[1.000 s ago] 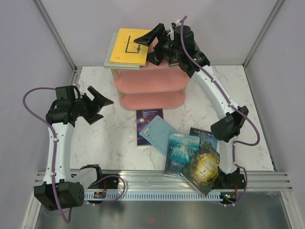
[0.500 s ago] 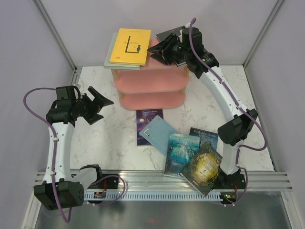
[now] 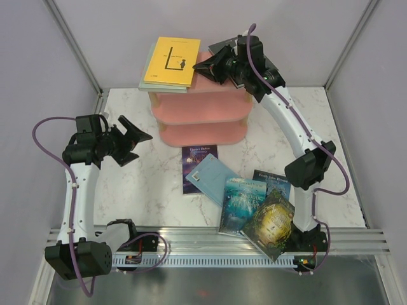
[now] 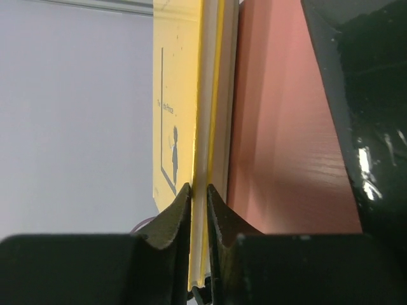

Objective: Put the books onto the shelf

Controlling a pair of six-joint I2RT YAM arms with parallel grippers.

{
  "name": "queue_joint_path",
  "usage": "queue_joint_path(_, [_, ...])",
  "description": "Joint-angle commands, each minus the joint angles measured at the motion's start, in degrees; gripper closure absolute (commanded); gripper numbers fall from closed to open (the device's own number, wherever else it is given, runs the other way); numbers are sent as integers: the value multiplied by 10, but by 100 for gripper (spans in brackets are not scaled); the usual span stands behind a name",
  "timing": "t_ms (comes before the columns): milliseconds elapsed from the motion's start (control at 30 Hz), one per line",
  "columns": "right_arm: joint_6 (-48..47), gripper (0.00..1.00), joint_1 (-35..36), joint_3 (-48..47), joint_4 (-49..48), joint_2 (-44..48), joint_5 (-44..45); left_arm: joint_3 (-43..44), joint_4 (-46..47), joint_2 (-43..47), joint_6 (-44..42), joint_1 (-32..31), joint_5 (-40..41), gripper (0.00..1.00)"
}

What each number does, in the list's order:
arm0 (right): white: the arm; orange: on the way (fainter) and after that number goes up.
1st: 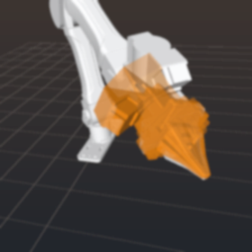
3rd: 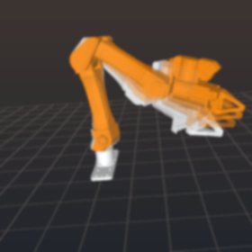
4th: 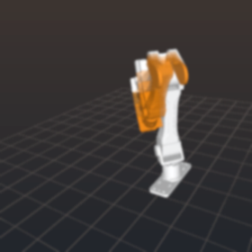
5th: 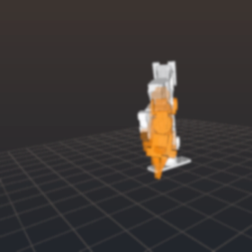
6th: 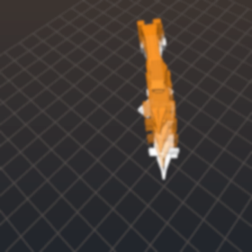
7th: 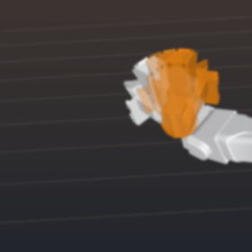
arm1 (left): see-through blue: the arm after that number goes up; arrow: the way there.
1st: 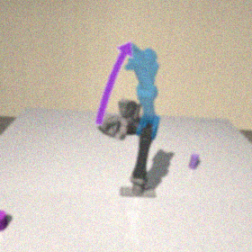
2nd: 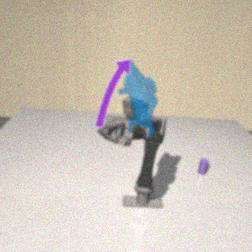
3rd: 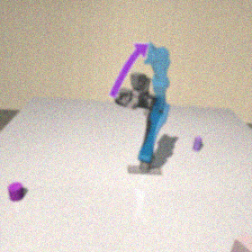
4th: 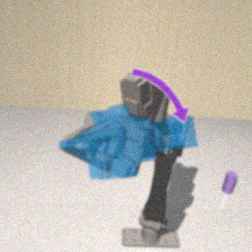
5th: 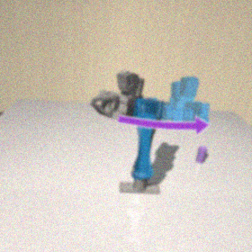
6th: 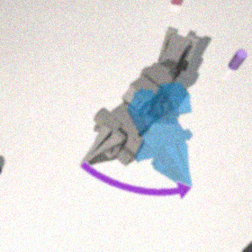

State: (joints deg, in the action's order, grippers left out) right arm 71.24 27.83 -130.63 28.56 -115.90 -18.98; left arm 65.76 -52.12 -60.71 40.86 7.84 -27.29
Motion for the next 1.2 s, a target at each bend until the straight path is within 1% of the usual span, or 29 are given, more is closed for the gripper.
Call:
queue_joint_path(0, [10,84,6,-30,-11,-15,14,6,17,0,-7,-4,-4,0])
queue_joint_path(233, [20,85,13,-50,-19,-35,11,14,18,-13,-8,-5,-3,0])
queue_joint_path(400, [14,78,12,-60,-25,-33,10,14,20,-18,-9,-7,-1,0])
queue_joint_path(567, [24,72,-8,-73,-12,5,10,19,21,-23,-9,-9,1,0])
queue_joint_path(633, [24,72,-20,-70,-7,24,5,20,23,-27,-8,-9,0,0])
queue_joint_path(733, [14,70,-42,-53,5,54,-3,25,25,-31,-5,-9,0,0])
queue_joint_path(833, [-3,66,-67,-30,21,87,-12,31,25,-35,-4,-9,-1,0])
queue_joint_path(867, [-9,62,-87,-24,30,97,-13,32,26,-35,-4,-9,-2,0])
queue_joint_path(933, [-25,59,-114,2,35,130,-17,33,26,-32,-4,-10,-2,0])
queue_joint_path(967, [-30,57,-149,15,35,141,-21,32,25,-31,-3,-10,-3,0])
queue_joint_path(1033, [-44,56,-189,55,36,166,-43,29,25,-28,-3,-10,-4,0])
queue_joint_path(1067, [-47,55,-232,70,36,171,-53,27,25,-26,-2,-10,-7,0])
queue_joint_path(1133, [-60,55,-268,114,37,183,-78,24,25,-20,-2,-12,-8,0])
queue_joint_path(1167, [-64,55,-300,128,37,185,-83,23,25,-18,-1,-12,-7,0])
